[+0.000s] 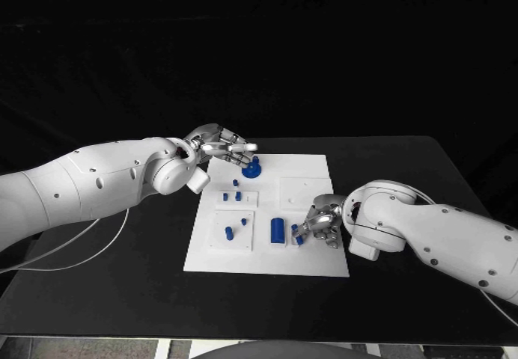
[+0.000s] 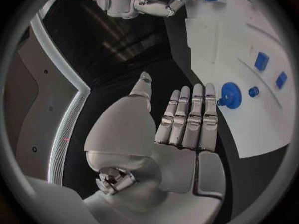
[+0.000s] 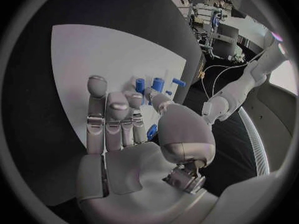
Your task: Assemble the parts on the task board
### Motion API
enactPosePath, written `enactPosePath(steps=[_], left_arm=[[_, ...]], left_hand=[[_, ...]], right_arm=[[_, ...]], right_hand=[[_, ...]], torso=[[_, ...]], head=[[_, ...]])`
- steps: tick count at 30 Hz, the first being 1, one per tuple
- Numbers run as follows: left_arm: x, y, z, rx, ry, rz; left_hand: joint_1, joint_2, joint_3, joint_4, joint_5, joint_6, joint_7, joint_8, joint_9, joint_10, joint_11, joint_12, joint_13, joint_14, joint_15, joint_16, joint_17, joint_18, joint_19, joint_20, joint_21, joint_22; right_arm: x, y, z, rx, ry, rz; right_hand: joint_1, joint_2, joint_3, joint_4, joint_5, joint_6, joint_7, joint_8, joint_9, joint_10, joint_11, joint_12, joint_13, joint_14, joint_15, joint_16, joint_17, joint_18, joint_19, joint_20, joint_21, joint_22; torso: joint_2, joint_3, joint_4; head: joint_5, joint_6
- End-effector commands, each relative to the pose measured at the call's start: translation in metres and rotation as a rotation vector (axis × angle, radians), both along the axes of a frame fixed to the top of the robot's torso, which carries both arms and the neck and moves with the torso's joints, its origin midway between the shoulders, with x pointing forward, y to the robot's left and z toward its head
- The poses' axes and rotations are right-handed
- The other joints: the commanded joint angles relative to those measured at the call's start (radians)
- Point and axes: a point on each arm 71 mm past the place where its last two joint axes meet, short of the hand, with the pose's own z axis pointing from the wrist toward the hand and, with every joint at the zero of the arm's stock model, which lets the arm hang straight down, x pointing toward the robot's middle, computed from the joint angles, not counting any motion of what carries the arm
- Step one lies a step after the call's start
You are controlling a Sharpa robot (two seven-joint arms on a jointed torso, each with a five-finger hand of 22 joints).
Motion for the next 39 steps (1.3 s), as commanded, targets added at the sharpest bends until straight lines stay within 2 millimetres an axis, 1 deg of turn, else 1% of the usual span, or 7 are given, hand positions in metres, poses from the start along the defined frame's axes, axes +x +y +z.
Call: enactPosePath(steps=[1, 7, 11, 18, 22, 36, 39], left_arm=[[-0.0003, -0.0027, 0.0006, -0.004, 0.000, -0.017], [-0.0002, -0.0028, 0.0006, -0.004, 0.000, -0.018], [-0.0002, -0.0028, 0.0006, -0.004, 0.000, -0.017], [-0.0002, -0.0025, 0.0005, -0.003, 0.000, -0.017], [-0.0002, -0.0023, 0.0005, -0.003, 0.000, -0.016], [-0.0001, -0.0018, 0.0003, -0.002, 0.001, -0.016], [-0.0002, -0.0017, 0.0002, -0.001, 0.002, -0.015]], left_hand=[[0.000, -0.003, -0.003, -0.001, -0.001, -0.006, -0.003, 0.004, 0.001, -0.008, 0.002, 0.001, 0.001, -0.004, 0.001, -0.003, 0.001, -0.002, -0.006, 0.003, -0.003, 0.000], [0.000, -0.003, -0.003, -0.001, -0.001, -0.006, -0.003, 0.004, 0.001, -0.008, 0.002, 0.001, 0.001, -0.004, 0.001, -0.003, 0.001, -0.002, -0.006, 0.003, -0.003, 0.000], [0.000, -0.003, -0.003, -0.001, -0.001, -0.006, -0.003, 0.004, 0.001, -0.008, 0.002, 0.001, 0.001, -0.004, 0.001, -0.003, 0.001, -0.002, -0.006, 0.003, -0.003, 0.000], [0.000, -0.003, -0.003, -0.001, -0.001, -0.006, -0.003, 0.004, 0.001, -0.008, 0.002, 0.001, 0.001, -0.004, 0.001, -0.003, 0.001, -0.002, -0.006, 0.003, -0.003, 0.000], [0.000, -0.003, -0.003, -0.001, -0.001, -0.006, -0.003, 0.004, 0.001, -0.008, 0.002, 0.001, 0.001, -0.004, 0.001, -0.003, 0.001, -0.002, -0.006, 0.003, -0.003, 0.000], [-0.001, 0.002, -0.003, -0.005, -0.001, -0.007, -0.003, 0.004, 0.001, -0.009, 0.003, 0.001, 0.001, -0.004, 0.001, -0.003, 0.001, -0.002, -0.006, 0.003, -0.003, 0.000], [-0.002, 0.007, -0.006, -0.010, -0.001, -0.007, -0.003, 0.004, 0.001, -0.009, 0.003, 0.001, 0.001, -0.004, 0.001, -0.003, 0.001, -0.002, -0.006, 0.003, -0.003, 0.000]], right_arm=[[-0.0023, 0.0014, -0.0015, -0.011, 0.004, 0.028], [-0.0019, 0.0020, -0.0011, -0.005, -0.001, 0.023], [-0.0015, 0.0020, -0.0009, 0.001, -0.004, 0.020], [-0.0013, 0.0010, -0.0008, 0.007, -0.006, 0.019], [-0.0011, 0.0000, -0.0006, 0.011, -0.008, 0.017], [-0.0034, -0.0025, -0.0017, 0.015, 0.000, 0.054], [-0.0043, -0.0028, -0.0020, 0.016, 0.001, 0.058]], right_hand=[[0.008, 0.000, -0.002, -0.005, 0.004, 0.008, -0.002, 0.000, 0.000, -0.004, 0.000, -0.004, -0.002, 0.002, -0.005, -0.005, -0.002, -0.019, 0.008, 0.001, -0.004, 0.057], [0.000, 0.002, -0.023, 0.011, -0.071, 0.006, -0.001, 0.000, 0.000, -0.003, 0.001, -0.004, -0.002, 0.002, -0.005, -0.006, -0.002, -0.020, 0.009, 0.000, -0.007, 0.056], [-0.026, -0.017, -0.069, 0.081, -0.237, 0.000, 0.003, 0.000, -0.001, -0.002, 0.005, -0.004, -0.004, 0.002, -0.003, -0.006, -0.002, -0.020, 0.010, 0.001, -0.009, 0.056], [0.027, -0.060, -0.176, 0.238, -0.243, -0.004, 0.002, 0.001, -0.005, 0.000, 0.002, -0.017, -0.005, 0.000, -0.008, -0.014, 0.003, -0.027, 0.014, -0.007, -0.015, 0.056], [0.029, -0.072, -0.171, 0.248, -0.243, -0.005, 0.003, 0.001, -0.005, 0.001, 0.004, -0.018, -0.002, 0.002, -0.007, -0.015, 0.006, -0.027, 0.013, -0.007, -0.019, 0.056], [0.179, 0.011, -0.221, -0.016, -0.234, 0.008, 0.001, 0.000, -0.005, -0.003, 0.005, -0.008, 0.000, 0.003, -0.004, -0.016, 0.003, -0.021, 0.011, 0.001, -0.026, 0.056], [0.173, 0.012, -0.231, -0.020, -0.236, 0.008, 0.002, 0.000, -0.005, -0.003, 0.005, -0.007, -0.001, 0.003, -0.003, -0.016, 0.002, -0.021, 0.012, 0.001, -0.025, 0.056]], torso=[[0.000, 0.0000, -0.0001], [-0.001, -0.0003, -0.0002], [-0.001, -0.0005, 0.0000], [0.000, -0.0005, 0.0000], [0.000, -0.0002, 0.0003], [0.000, 0.0003, -0.0011], [0.000, 0.0007, -0.0017]], head=[[0.001, -0.001], [-0.001, -0.001], [-0.001, -0.001], [-0.001, -0.001], [0.000, -0.002], [-0.001, -0.004], [-0.001, -0.004]])
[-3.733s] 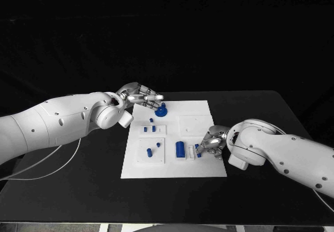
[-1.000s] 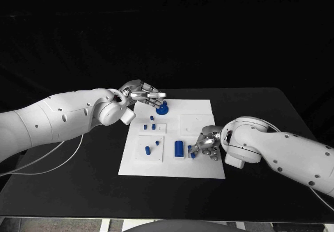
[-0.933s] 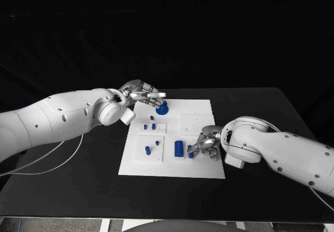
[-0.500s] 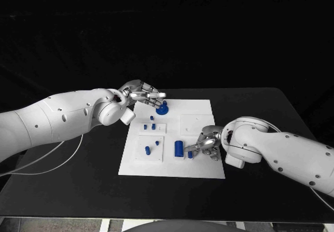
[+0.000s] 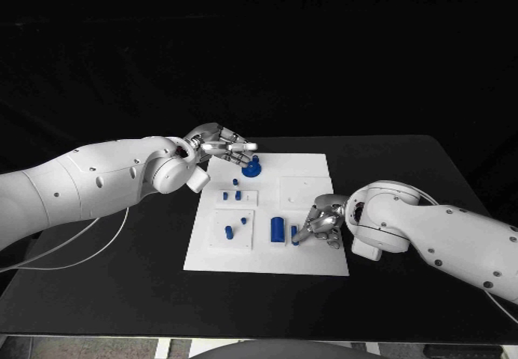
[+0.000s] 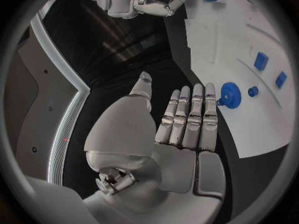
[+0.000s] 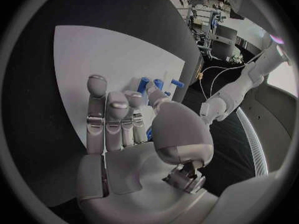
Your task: Assemble the parts on the task board
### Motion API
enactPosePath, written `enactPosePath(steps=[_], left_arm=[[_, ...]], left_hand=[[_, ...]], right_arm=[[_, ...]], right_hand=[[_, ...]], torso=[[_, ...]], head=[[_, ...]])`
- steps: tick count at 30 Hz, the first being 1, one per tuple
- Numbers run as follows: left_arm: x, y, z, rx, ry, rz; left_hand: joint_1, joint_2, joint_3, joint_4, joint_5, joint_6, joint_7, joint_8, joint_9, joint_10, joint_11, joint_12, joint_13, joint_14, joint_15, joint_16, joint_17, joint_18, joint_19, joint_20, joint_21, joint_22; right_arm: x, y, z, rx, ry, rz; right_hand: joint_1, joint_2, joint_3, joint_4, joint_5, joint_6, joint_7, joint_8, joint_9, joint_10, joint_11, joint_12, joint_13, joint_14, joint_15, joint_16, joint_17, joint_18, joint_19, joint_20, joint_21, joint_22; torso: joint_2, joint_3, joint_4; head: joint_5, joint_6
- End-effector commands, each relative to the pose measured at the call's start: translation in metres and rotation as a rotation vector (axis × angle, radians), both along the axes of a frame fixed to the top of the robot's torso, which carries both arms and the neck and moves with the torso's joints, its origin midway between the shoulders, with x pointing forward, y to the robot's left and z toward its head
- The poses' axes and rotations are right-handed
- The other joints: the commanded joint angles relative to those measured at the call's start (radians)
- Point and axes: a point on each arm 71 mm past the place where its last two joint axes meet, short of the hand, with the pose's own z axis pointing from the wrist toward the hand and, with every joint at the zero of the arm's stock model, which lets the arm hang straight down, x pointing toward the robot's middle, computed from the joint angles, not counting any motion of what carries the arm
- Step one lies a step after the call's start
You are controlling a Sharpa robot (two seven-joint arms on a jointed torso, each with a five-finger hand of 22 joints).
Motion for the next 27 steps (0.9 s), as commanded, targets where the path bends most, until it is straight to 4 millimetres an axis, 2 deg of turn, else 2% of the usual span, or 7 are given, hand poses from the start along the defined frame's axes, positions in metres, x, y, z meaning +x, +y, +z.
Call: enactPosePath(steps=[1, 8, 13, 18, 21, 25, 27], left_arm=[[-0.0003, -0.0019, 0.0006, -0.004, 0.000, -0.014], [-0.0004, -0.0017, 0.0003, -0.003, 0.002, -0.014], [-0.0004, -0.0014, 0.0002, -0.002, 0.002, -0.014], [-0.0005, -0.0012, 0.0001, -0.001, 0.003, -0.013], [-0.0005, -0.0011, 0.0000, -0.001, 0.003, -0.012], [-0.0004, -0.0009, -0.0001, 0.000, 0.004, -0.012], [-0.0004, -0.0007, -0.0002, 0.000, 0.004, -0.011]], left_hand=[[-0.002, 0.006, 0.000, -0.004, -0.001, -0.007, -0.003, 0.004, 0.001, -0.005, -0.001, 0.001, 0.001, -0.004, 0.001, -0.003, 0.001, -0.001, -0.006, 0.003, -0.003, 0.000], [-0.002, 0.006, 0.000, -0.004, -0.001, -0.007, -0.003, 0.004, 0.001, -0.005, -0.001, 0.001, 0.001, -0.004, 0.001, -0.003, 0.001, -0.001, -0.006, 0.003, -0.003, 0.000], [-0.002, 0.006, 0.000, -0.004, -0.001, -0.007, -0.003, 0.004, 0.001, -0.005, -0.001, 0.001, 0.001, -0.004, 0.001, -0.003, 0.001, -0.001, -0.006, 0.003, -0.003, 0.000], [-0.005, 0.012, -0.003, -0.009, -0.001, -0.007, -0.003, 0.004, 0.001, -0.005, -0.001, 0.001, 0.001, -0.004, 0.001, -0.003, 0.001, -0.001, -0.005, 0.003, -0.003, 0.000], [-0.005, 0.012, -0.003, -0.009, -0.001, -0.007, -0.003, 0.004, 0.001, -0.005, -0.001, 0.001, 0.001, -0.004, 0.001, -0.003, 0.001, -0.001, -0.005, 0.003, -0.003, 0.000], [-0.006, 0.014, -0.004, -0.009, -0.001, -0.007, -0.003, 0.004, 0.001, -0.005, -0.001, 0.001, 0.002, -0.004, 0.001, -0.003, 0.001, -0.001, -0.005, 0.003, -0.003, 0.000], [-0.006, 0.014, -0.004, -0.009, -0.001, -0.007, -0.003, 0.004, 0.001, -0.005, -0.001, 0.001, 0.002, -0.004, 0.001, -0.003, 0.001, -0.001, -0.005, 0.003, -0.003, 0.000]], right_arm=[[-0.0028, 0.0017, -0.0012, 0.001, 0.004, 0.040], [-0.0041, 0.0019, -0.0018, 0.007, 0.004, 0.044], [-0.0040, 0.0017, -0.0017, 0.010, 0.001, 0.040], [-0.0029, 0.0014, -0.0015, 0.016, -0.007, 0.029], [-0.0021, 0.0011, -0.0014, 0.020, -0.012, 0.022], [-0.0010, 0.0007, -0.0012, 0.026, -0.019, 0.013], [-0.0008, 0.0006, -0.0012, 0.028, -0.021, 0.013]], right_hand=[[-0.003, 0.006, -0.008, -0.002, 0.001, 0.007, 0.001, 0.000, -0.001, -0.003, 0.005, 0.006, -0.002, 0.003, -0.003, -0.002, -0.002, -0.005, 0.001, 0.005, -0.004, 0.056], [-0.018, -0.002, -0.030, 0.027, -0.002, 0.006, 0.001, 0.000, -0.001, -0.003, 0.006, 0.006, -0.004, 0.003, -0.003, 0.000, -0.002, -0.005, 0.001, 0.004, -0.005, 0.056], [-0.024, 0.002, -0.044, 0.055, -0.002, 0.006, 0.001, 0.000, 0.001, -0.002, 0.006, 0.006, -0.006, 0.003, -0.004, 0.000, -0.002, -0.006, 0.002, 0.004, -0.004, 0.056], [-0.027, 0.023, -0.043, 0.073, -0.001, 0.011, -0.002, 0.000, 0.003, -0.001, 0.004, 0.009, -0.006, 0.003, -0.004, 0.001, -0.001, -0.005, 0.003, 0.004, -0.002, 0.057], [-0.030, 0.023, -0.046, 0.075, 0.000, 0.012, -0.002, 0.000, 0.004, -0.001, 0.004, 0.008, -0.006, 0.003, -0.004, 0.002, -0.001, -0.005, 0.004, 0.004, 0.000, 0.057], [-0.038, 0.040, -0.041, 0.086, 0.006, 0.014, -0.003, 0.000, 0.005, -0.001, 0.003, 0.009, -0.006, 0.003, -0.004, 0.002, -0.001, -0.005, 0.004, 0.004, 0.000, 0.057], [-0.038, 0.037, -0.042, 0.085, 0.008, 0.013, -0.003, 0.000, 0.005, -0.001, 0.003, 0.009, -0.006, 0.003, -0.005, 0.002, -0.002, -0.005, 0.004, 0.004, 0.000, 0.057]], torso=[[0.000, 0.0008, -0.0008], [0.000, 0.0001, 0.0001], [0.000, -0.0001, 0.0002], [0.000, -0.0004, 0.0003], [0.000, -0.0007, 0.0009], [0.000, 0.0000, 0.0014], [0.000, -0.0001, 0.0015]], head=[[-0.001, -0.001], [-0.003, -0.001], [-0.003, -0.001], [-0.005, 0.000], [-0.005, -0.001], [-0.005, 0.000], [-0.005, 0.000]])
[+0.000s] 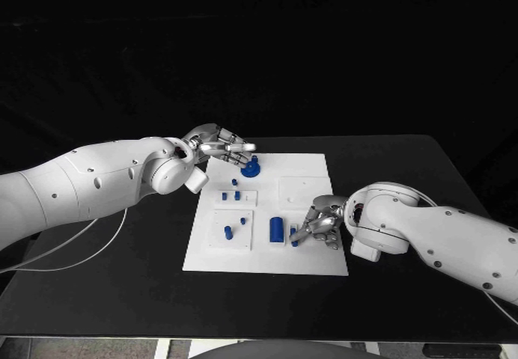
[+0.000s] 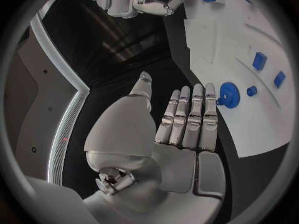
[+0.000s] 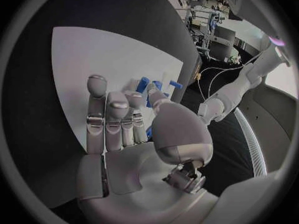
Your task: Assemble the parts on the task board
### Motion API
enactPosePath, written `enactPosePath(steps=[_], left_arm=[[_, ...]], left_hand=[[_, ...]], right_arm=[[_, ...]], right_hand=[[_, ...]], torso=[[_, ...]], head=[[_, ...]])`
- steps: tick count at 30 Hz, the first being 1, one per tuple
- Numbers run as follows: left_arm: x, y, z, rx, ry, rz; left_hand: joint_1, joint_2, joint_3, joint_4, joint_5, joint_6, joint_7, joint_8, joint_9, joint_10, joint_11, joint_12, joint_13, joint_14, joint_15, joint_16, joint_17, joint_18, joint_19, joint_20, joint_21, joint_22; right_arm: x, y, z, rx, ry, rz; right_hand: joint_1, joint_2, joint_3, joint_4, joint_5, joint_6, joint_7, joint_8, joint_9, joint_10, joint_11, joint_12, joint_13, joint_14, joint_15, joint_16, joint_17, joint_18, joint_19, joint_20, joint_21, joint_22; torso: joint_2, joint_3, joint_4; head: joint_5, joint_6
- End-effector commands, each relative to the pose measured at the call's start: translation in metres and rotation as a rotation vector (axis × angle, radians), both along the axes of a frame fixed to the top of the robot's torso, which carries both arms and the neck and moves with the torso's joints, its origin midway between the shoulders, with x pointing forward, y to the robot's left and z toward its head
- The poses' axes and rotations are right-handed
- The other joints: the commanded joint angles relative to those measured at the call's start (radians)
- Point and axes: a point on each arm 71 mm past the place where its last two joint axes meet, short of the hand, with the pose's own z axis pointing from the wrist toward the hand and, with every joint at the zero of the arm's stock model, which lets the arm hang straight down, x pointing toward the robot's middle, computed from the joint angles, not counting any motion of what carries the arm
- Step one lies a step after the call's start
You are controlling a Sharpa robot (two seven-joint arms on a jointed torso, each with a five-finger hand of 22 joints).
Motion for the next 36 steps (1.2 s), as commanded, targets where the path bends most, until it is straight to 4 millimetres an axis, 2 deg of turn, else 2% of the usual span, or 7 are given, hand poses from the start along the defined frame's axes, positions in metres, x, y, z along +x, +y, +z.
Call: enactPosePath(steps=[1, 3, 8, 12, 24, 33, 36], left_arm=[[0.000, -0.001, 0.001, -0.003, 0.000, -0.012], [0.000, -0.001, 0.001, -0.003, 0.001, -0.012], [0.000, -0.001, 0.000, -0.002, 0.002, -0.012], [0.000, -0.001, 0.000, -0.002, 0.003, -0.012], [0.000, -0.001, 0.000, -0.001, 0.004, -0.013], [0.000, -0.002, 0.000, -0.001, 0.004, -0.013], [0.000, -0.002, 0.000, 0.000, 0.004, -0.013]], left_hand=[[-0.002, 0.010, -0.001, -0.006, -0.001, -0.007, -0.003, 0.004, 0.001, -0.005, -0.001, 0.001, 0.002, -0.004, 0.001, -0.003, 0.001, -0.001, -0.005, 0.003, -0.003, 0.000], [-0.003, 0.014, -0.002, -0.008, -0.001, -0.007, -0.003, 0.004, 0.001, -0.005, -0.001, 0.001, 0.001, -0.004, 0.001, -0.003, 0.001, -0.001, -0.005, 0.003, -0.003, 0.000], [-0.003, 0.014, -0.002, -0.008, -0.001, -0.007, -0.003, 0.004, 0.001, -0.005, -0.001, 0.001, 0.001, -0.004, 0.001, -0.003, 0.001, -0.001, -0.005, 0.003, -0.003, 0.000], [-0.003, 0.018, -0.003, -0.010, -0.001, -0.007, -0.003, 0.004, 0.001, -0.005, -0.001, 0.001, 0.001, -0.004, 0.001, -0.003, 0.001, -0.001, -0.005, 0.003, -0.003, 0.000], [-0.003, 0.018, -0.003, -0.010, -0.001, -0.007, -0.003, 0.004, 0.001, -0.005, -0.001, 0.001, 0.001, -0.004, 0.001, -0.003, 0.001, -0.001, -0.005, 0.003, -0.003, 0.000], [-0.003, 0.018, -0.003, -0.010, -0.001, -0.007, -0.003, 0.004, 0.001, -0.005, -0.001, 0.001, 0.001, -0.004, 0.001, -0.003, 0.001, -0.001, -0.005, 0.003, -0.003, 0.000], [-0.003, 0.018, -0.003, -0.010, -0.001, -0.007, -0.003, 0.004, 0.001, -0.005, -0.001, 0.001, 0.001, -0.004, 0.001, -0.003, 0.001, -0.001, -0.005, 0.003, -0.003, 0.000]], right_arm=[[0.001, 0.001, 0.000, 0.013, -0.015, 0.005], [0.000, 0.001, 0.001, 0.013, -0.014, 0.008], [0.001, 0.001, 0.000, 0.007, -0.019, 0.009], [0.001, 0.000, 0.001, 0.003, -0.027, 0.009], [0.007, 0.000, 0.003, -0.007, -0.097, -0.040], [0.011, 0.000, 0.003, -0.005, -0.113, -0.065], [0.012, -0.001, 0.002, -0.007, -0.115, -0.074]], right_hand=[[-0.004, -0.003, -0.004, 0.004, 0.017, 0.009, 0.001, 0.000, 0.002, -0.001, 0.003, 0.004, -0.001, 0.004, -0.006, 0.002, -0.001, -0.005, 0.004, 0.003, 0.000, 0.056], [-0.011, -0.014, -0.016, 0.007, 0.069, 0.009, 0.001, 0.000, 0.003, -0.001, 0.003, 0.004, -0.002, 0.004, -0.006, 0.002, -0.001, -0.006, 0.004, 0.003, 0.000, 0.056], [0.044, 0.006, 0.003, -0.044, 0.024, 0.025, -0.006, 0.000, 0.008, 0.000, 0.000, 0.006, -0.001, 0.005, -0.007, 0.005, 0.000, -0.005, 0.004, 0.004, 0.003, 0.057], [0.038, -0.003, 0.022, -0.083, 0.015, 0.030, -0.007, -0.001, 0.011, 0.001, 0.000, 0.008, -0.002, 0.005, -0.006, 0.006, 0.000, -0.005, 0.003, 0.005, 0.005, 0.057], [0.075, 0.034, 0.058, -0.128, -0.006, 0.070, -0.026, 0.001, 0.034, 0.015, -0.009, 0.013, 0.000, 0.007, -0.011, 0.020, 0.013, -0.006, 0.006, 0.003, 0.028, 0.061], [0.006, 0.038, 0.031, -0.078, -0.006, 0.070, -0.024, 0.001, 0.039, 0.020, -0.009, 0.011, 0.002, 0.008, -0.010, 0.024, 0.018, -0.007, 0.007, 0.003, 0.035, 0.062], [0.009, 0.038, 0.025, -0.068, -0.006, 0.069, -0.024, 0.001, 0.041, 0.020, -0.009, 0.010, 0.004, 0.009, -0.010, 0.024, 0.020, -0.008, 0.006, 0.003, 0.037, 0.062]], torso=[[0.000, -0.0001, 0.0008], [0.001, -0.0001, 0.0009], [-0.001, -0.0004, -0.0007], [0.000, -0.0003, -0.0005], [0.000, -0.0009, 0.0001], [0.000, -0.0008, 0.0008], [0.000, -0.0005, 0.0012]], head=[[0.000, 0.000], [0.001, 0.000], [0.000, -0.001], [0.000, 0.000], [-0.002, 0.000], [-0.003, 0.001], [-0.004, 0.000]])
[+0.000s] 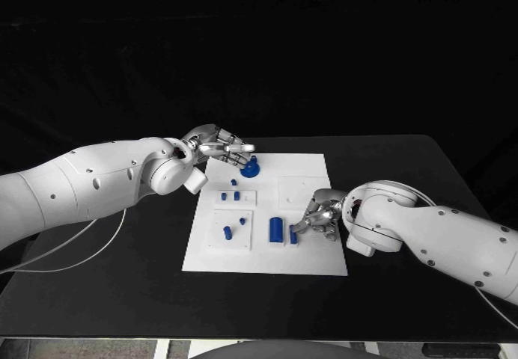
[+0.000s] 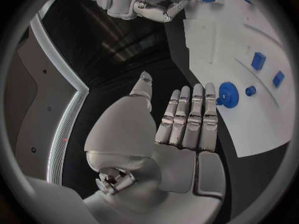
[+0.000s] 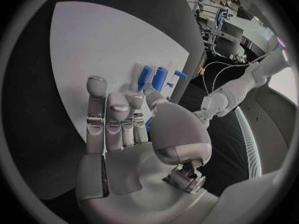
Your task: Assemble the parts on the task board
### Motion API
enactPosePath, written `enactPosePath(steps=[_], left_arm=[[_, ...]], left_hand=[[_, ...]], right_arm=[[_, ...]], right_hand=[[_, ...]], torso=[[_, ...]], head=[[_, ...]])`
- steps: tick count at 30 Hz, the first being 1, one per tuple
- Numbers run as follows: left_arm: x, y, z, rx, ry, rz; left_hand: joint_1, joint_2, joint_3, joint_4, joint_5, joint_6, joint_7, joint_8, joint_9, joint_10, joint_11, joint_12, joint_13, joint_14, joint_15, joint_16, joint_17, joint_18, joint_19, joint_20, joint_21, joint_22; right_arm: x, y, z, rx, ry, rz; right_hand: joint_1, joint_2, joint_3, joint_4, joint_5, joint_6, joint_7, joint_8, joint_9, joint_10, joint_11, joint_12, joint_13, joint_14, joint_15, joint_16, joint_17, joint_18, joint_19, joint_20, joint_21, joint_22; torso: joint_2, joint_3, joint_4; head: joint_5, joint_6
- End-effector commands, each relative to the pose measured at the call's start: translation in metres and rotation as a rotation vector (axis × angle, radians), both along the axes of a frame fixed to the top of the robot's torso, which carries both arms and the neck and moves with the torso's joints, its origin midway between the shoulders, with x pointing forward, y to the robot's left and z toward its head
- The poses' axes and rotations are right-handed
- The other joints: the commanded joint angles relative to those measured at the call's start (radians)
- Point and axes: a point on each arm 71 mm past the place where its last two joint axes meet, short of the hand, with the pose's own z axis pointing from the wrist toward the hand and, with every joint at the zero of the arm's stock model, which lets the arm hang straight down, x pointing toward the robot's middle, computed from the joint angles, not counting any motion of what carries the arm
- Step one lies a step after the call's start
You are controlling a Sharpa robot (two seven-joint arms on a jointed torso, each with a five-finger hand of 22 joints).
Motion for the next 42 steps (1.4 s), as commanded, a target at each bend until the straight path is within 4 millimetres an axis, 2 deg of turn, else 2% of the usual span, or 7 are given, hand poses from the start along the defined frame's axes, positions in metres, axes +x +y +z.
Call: enactPosePath(steps=[1, 6, 13, 17, 23, 29, 42], left_arm=[[0.000, -0.002, 0.001, -0.004, -0.001, -0.014], [0.000, -0.002, 0.001, -0.004, -0.001, -0.014], [0.000, -0.002, 0.001, -0.004, 0.000, -0.015], [0.000, -0.002, 0.001, -0.004, 0.000, -0.015], [0.000, -0.003, 0.000, -0.004, 0.000, -0.016], [0.000, -0.002, 0.000, -0.004, -0.001, -0.015], [0.000, -0.001, 0.001, -0.005, -0.003, -0.013]], left_hand=[[-0.005, 0.016, -0.007, -0.016, -0.001, -0.006, -0.003, 0.005, 0.001, -0.005, -0.001, 0.001, 0.001, -0.003, 0.001, -0.003, 0.001, -0.001, -0.006, 0.003, -0.002, 0.000], [-0.005, 0.016, -0.007, -0.016, -0.001, -0.006, -0.003, 0.005, 0.001, -0.005, -0.001, 0.001, 0.001, -0.003, 0.001, -0.003, 0.001, -0.001, -0.006, 0.003, -0.002, 0.000], [-0.005, 0.016, -0.007, -0.016, -0.001, -0.006, -0.003, 0.005, 0.001, -0.005, -0.001, 0.001, 0.001, -0.003, 0.001, -0.003, 0.001, -0.001, -0.006, 0.003, -0.002, 0.000], [-0.005, 0.018, -0.008, -0.018, -0.001, -0.006, -0.003, 0.005, 0.001, -0.005, -0.001, 0.001, 0.001, -0.003, 0.001, -0.003, 0.001, -0.001, -0.006, 0.003, -0.002, 0.000], [-0.004, 0.018, -0.008, -0.019, -0.001, -0.006, -0.003, 0.005, 0.001, -0.005, -0.001, 0.001, 0.001, -0.003, 0.001, -0.003, 0.001, -0.001, -0.006, 0.003, -0.002, 0.000], [-0.004, 0.018, -0.008, -0.019, -0.001, -0.006, -0.003, 0.005, 0.001, -0.005, -0.001, 0.001, 0.001, -0.003, 0.001, -0.003, 0.001, -0.001, -0.006, 0.003, -0.002, 0.000], [-0.005, 0.020, -0.010, -0.022, -0.001, -0.007, -0.003, 0.004, 0.001, -0.005, -0.001, 0.001, 0.001, -0.003, 0.001, -0.003, 0.001, -0.001, -0.005, 0.003, -0.002, 0.000]], right_arm=[[0.002, -0.002, 0.000, -0.008, -0.023, -0.020], [0.003, -0.003, -0.001, -0.014, -0.021, -0.023], [0.000, 0.000, -0.001, -0.019, -0.001, 0.007], [0.000, -0.001, 0.000, -0.007, -0.008, -0.003], [0.001, -0.005, 0.000, 0.030, -0.012, -0.025], [-0.007, -0.008, -0.002, 0.062, 0.016, -0.002], [-0.020, -0.009, -0.007, 0.042, 0.084, 0.074]], right_hand=[[-0.001, 0.001, -0.004, 0.011, -0.005, 0.003, 0.003, 0.001, 0.003, 0.006, -0.002, 0.002, 0.002, 0.003, -0.004, 0.004, 0.003, -0.008, 0.006, 0.002, 0.006, 0.062], [0.010, 0.002, -0.002, 0.011, -0.005, 0.003, 0.001, 0.001, 0.004, 0.006, -0.003, 0.000, 0.004, 0.002, -0.005, 0.004, 0.004, -0.008, 0.006, 0.002, 0.009, 0.062], [0.004, -0.014, -0.009, 0.012, -0.004, 0.003, 0.003, 0.001, 0.007, 0.005, -0.001, -0.004, 0.004, 0.002, -0.003, 0.001, 0.002, -0.007, 0.004, 0.004, 0.004, 0.061], [-0.009, -0.024, -0.016, 0.033, -0.003, 0.001, 0.005, 0.000, 0.011, 0.004, 0.000, -0.004, 0.005, 0.002, -0.002, -0.001, 0.000, -0.005, 0.004, 0.006, 0.005, 0.061], [-0.135, -0.028, -0.078, 0.146, -0.005, -0.002, 0.009, 0.001, 0.012, 0.004, 0.001, -0.005, 0.006, 0.002, -0.003, -0.001, 0.001, -0.005, 0.005, 0.003, 0.006, 0.061], [-0.097, -0.033, -0.143, 0.194, -0.004, -0.008, 0.009, 0.001, 0.028, 0.002, 0.001, -0.009, 0.008, 0.002, -0.003, -0.005, -0.001, -0.006, 0.005, 0.002, 0.001, 0.060], [-0.016, -0.047, -0.141, 0.124, -0.005, -0.004, 0.010, 0.001, 0.028, 0.004, 0.002, -0.012, 0.008, 0.002, -0.003, -0.007, 0.000, -0.007, 0.003, 0.003, -0.004, 0.059]], torso=[[0.000, -0.0001, 0.0009], [0.000, 0.0006, -0.0003], [0.000, 0.0009, -0.0009], [0.000, 0.0016, -0.0002], [0.000, 0.0012, 0.0003], [0.001, 0.0015, 0.0010], [-0.001, 0.0001, -0.0020]], head=[[-0.001, -0.001], [-0.001, -0.001], [0.000, -0.002], [0.000, -0.001], [0.001, -0.001], [0.004, -0.002], [0.007, -0.004]])
